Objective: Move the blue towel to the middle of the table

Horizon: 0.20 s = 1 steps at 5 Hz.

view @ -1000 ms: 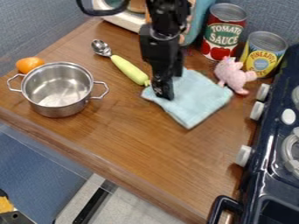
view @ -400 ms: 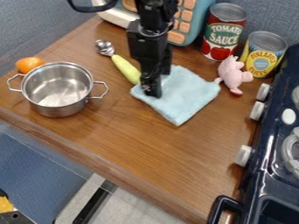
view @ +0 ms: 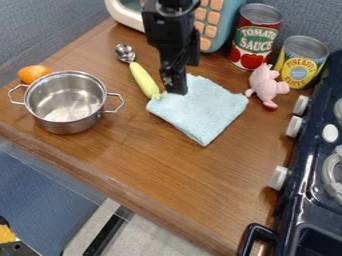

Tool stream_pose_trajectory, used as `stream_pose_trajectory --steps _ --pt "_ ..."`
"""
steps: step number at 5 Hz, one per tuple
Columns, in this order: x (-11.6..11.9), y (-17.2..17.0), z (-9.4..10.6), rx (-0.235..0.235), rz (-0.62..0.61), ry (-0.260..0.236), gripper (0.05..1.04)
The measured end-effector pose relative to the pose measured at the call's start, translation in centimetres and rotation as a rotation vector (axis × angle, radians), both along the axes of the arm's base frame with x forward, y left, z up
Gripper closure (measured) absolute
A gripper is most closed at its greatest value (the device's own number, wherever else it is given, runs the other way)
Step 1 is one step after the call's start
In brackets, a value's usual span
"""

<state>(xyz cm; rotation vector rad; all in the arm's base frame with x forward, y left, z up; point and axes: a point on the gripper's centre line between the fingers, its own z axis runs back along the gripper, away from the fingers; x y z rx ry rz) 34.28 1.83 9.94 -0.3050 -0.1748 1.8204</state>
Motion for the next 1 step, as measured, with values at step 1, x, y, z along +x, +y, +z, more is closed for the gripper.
stream_pose_trajectory --steps 1 --pt "-0.05 0.01 0.58 0.023 -0.014 0.002 0.083"
